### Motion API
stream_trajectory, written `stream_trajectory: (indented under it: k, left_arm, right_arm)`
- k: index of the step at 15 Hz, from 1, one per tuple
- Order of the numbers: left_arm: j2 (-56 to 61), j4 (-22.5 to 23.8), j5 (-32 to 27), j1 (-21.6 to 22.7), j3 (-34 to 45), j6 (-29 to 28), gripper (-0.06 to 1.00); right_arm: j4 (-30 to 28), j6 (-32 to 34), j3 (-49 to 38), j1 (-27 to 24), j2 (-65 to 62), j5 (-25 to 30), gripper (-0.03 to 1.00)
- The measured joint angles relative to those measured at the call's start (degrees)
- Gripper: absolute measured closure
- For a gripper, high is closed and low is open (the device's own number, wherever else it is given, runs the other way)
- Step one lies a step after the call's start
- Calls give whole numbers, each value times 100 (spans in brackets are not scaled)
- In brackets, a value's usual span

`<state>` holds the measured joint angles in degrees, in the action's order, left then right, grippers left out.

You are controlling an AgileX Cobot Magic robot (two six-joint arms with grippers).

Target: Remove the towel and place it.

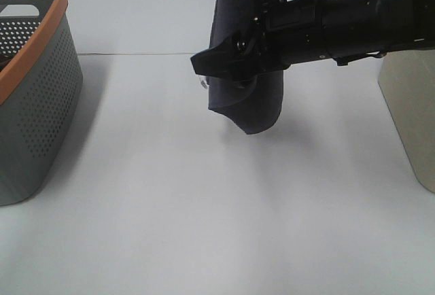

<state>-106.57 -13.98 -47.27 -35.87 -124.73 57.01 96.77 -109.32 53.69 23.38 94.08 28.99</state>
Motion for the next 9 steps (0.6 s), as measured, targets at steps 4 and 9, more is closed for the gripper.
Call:
stream_trajectory:
  k: [4, 9]
  left_arm:
    - [0, 0, -132, 0, 0, -69, 94]
    - [0, 46, -138, 0, 0, -103, 94]
  right_arm:
    - [246, -693, 0, 0, 0, 1077, 30]
    - [-52, -327, -11, 0, 97, 1942, 45]
